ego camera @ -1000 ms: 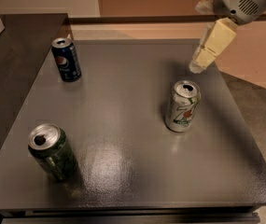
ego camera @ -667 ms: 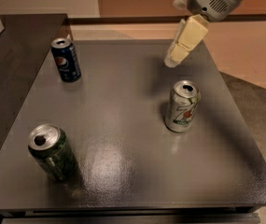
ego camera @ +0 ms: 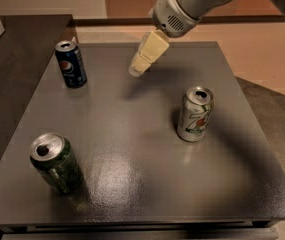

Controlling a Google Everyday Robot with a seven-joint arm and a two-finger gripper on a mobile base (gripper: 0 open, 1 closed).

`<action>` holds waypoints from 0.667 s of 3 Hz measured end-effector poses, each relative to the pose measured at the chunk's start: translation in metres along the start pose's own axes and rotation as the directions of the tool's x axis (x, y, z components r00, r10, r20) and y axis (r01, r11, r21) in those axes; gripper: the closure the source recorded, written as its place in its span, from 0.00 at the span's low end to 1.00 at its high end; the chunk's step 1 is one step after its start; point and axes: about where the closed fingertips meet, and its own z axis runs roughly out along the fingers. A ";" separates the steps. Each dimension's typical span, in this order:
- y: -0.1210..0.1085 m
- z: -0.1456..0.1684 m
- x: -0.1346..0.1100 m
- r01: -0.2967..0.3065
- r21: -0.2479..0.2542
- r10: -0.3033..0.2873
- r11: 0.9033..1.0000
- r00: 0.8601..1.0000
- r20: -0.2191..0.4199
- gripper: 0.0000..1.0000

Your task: Pick pepsi can

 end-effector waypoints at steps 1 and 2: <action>0.001 0.046 -0.008 -0.074 -0.013 0.074 0.997 0.997 0.012 0.00; 0.005 0.088 -0.019 -0.144 -0.019 0.145 0.989 0.989 0.013 0.00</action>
Offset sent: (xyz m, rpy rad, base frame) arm 0.0451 0.1027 -0.0852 0.1064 0.1473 -0.1664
